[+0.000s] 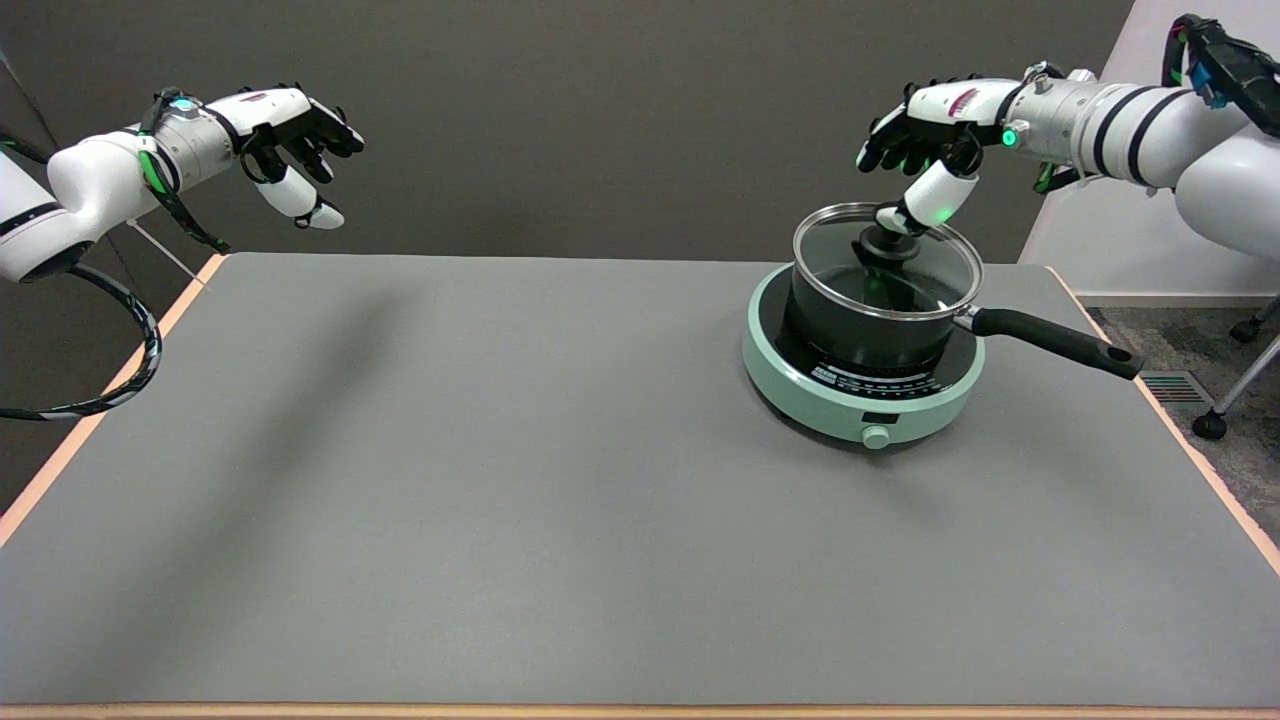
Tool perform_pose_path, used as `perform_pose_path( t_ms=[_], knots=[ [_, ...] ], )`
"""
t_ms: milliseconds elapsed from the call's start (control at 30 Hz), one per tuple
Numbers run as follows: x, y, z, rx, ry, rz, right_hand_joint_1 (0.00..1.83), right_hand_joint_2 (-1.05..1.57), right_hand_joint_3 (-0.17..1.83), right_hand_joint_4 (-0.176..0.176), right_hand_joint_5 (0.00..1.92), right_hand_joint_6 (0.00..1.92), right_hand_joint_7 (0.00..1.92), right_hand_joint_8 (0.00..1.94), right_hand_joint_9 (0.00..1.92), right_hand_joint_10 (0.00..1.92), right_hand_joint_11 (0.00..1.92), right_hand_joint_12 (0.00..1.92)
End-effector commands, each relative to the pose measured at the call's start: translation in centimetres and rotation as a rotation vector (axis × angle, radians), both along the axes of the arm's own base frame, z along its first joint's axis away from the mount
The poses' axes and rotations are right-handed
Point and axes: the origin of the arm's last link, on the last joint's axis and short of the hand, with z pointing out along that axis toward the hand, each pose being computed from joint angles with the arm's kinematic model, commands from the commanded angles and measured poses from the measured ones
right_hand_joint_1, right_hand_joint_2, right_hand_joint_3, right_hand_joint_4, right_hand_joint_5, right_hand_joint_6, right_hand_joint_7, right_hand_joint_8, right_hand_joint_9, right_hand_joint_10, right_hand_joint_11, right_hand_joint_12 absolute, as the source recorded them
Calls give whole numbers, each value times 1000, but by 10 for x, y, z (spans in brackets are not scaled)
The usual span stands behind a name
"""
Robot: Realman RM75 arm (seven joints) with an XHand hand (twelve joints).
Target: Pick up the pot lid.
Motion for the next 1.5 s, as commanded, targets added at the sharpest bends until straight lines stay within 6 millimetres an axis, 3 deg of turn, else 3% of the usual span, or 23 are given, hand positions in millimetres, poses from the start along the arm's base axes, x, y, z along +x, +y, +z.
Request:
perform_pose_path(
  t_ms=[33,400,600,900,1500],
  knots=[
    [-14,2,-14,22,26,-81,887,530,934,29,513,291,596,240,636,458,502,1145],
    [-23,5,-7,-6,45,-127,896,530,925,19,492,284,531,266,597,450,487,1121],
    [-17,4,-6,-4,64,-98,901,549,895,18,492,281,520,277,601,431,480,1077],
    [-15,3,-4,-12,88,-89,943,599,840,21,478,482,407,502,554,619,487,1085],
    [-19,4,-4,-11,82,-102,962,621,829,19,461,544,376,560,512,690,459,1092]
  ],
)
